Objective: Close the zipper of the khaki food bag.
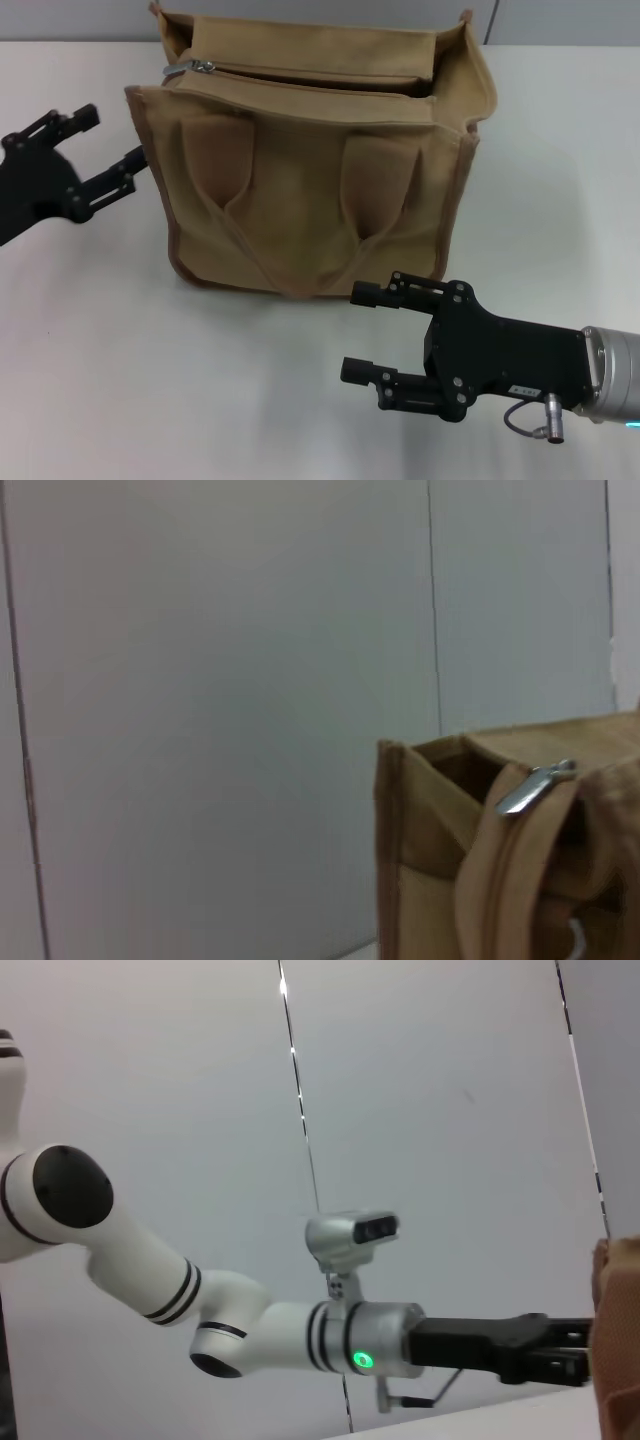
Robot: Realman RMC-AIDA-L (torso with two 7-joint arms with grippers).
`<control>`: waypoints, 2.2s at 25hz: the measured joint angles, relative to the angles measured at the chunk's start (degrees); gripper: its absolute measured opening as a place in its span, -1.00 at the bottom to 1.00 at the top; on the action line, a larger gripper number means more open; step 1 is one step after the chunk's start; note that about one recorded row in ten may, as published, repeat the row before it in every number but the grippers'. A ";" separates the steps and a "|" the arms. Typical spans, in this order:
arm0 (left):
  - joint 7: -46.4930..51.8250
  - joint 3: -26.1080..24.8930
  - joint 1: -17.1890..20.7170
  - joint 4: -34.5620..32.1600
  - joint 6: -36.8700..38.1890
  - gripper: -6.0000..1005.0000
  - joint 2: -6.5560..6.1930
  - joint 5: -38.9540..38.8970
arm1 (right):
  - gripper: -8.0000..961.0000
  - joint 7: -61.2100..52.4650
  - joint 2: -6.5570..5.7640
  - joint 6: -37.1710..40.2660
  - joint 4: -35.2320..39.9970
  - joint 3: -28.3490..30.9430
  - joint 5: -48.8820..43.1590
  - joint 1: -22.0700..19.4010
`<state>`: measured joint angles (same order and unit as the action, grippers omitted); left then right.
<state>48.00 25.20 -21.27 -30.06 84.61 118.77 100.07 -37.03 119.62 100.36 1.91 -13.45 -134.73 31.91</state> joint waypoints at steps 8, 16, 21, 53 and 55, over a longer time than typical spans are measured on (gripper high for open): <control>-1.19 0.53 -3.64 3.47 -4.02 0.43 0.05 -0.51 | 0.48 0.20 0.05 -0.07 -1.09 0.00 0.00 -0.64; -1.24 2.04 -5.23 4.79 -3.73 0.41 0.26 -5.18 | 0.48 0.21 0.09 -0.09 -1.42 0.00 0.00 -0.89; -1.26 2.24 -4.62 6.60 -0.91 0.40 0.22 -12.75 | 0.48 0.21 0.09 -0.14 -1.40 0.00 0.00 -1.26; 0.89 1.77 -4.83 12.28 5.30 -0.51 0.11 -15.20 | 0.47 1.21 -0.28 5.48 -1.29 1.51 1.37 -1.72; 6.84 1.79 -4.95 11.68 4.73 -0.65 -0.08 -14.98 | 0.47 -1.46 -0.35 9.15 -0.63 3.03 2.78 -2.05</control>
<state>54.83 26.99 -26.22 -18.39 89.35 118.70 85.09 -38.50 119.26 109.51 1.29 -10.42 -131.95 29.86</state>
